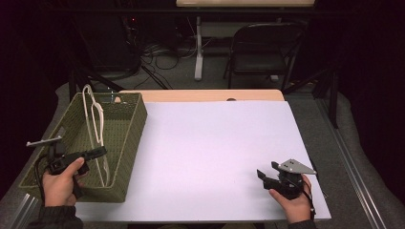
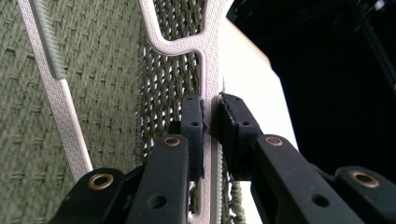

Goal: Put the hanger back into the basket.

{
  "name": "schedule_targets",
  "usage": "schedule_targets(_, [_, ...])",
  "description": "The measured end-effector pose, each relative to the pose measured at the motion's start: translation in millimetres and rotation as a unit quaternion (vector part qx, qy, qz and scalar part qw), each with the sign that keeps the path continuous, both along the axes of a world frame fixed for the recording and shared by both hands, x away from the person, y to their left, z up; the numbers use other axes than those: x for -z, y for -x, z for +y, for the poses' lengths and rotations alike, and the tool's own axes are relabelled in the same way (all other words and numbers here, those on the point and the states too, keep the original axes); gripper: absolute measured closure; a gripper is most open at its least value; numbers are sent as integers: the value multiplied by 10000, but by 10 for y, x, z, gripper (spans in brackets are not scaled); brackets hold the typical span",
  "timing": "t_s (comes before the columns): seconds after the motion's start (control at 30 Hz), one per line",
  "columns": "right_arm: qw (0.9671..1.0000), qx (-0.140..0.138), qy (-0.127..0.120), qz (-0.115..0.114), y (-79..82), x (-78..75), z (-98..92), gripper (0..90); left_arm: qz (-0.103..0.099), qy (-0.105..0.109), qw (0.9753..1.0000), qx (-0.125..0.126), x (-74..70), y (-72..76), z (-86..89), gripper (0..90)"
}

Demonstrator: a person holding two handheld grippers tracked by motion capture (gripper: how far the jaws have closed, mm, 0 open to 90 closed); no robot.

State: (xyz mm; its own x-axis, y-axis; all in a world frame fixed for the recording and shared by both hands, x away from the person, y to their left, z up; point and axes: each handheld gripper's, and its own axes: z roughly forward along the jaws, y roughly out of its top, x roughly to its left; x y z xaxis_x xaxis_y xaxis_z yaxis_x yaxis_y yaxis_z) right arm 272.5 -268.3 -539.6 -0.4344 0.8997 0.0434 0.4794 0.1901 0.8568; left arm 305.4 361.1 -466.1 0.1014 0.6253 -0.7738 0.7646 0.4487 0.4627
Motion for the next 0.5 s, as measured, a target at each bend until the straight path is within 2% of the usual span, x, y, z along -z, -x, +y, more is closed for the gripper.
schedule_targets(0.13, [10000, -4, -16, 15, 2, -2, -3, 339, -18, 115, 9999, -76, 47, 32, -37, 801])
schedule_targets(0.3, [10000, -27, -22, 19, 3, -2, -7, 339, 64, 188, 9997, -149, 121, 63, -37, 800])
schedule_targets(0.37, [10000, -30, -28, -6, 2, -2, -2, 339, 49, 309, 9992, -233, 136, 85, -13, 799])
schedule_targets(0.47, [10000, -45, -10, 3, 5, -8, -6, 339, 87, 127, 9996, -232, 119, 83, -19, 797])
schedule_targets(0.5, [10000, -35, -8, -17, 2, -5, -3, 339, 97, 137, 9996, -233, 120, 82, -18, 797])
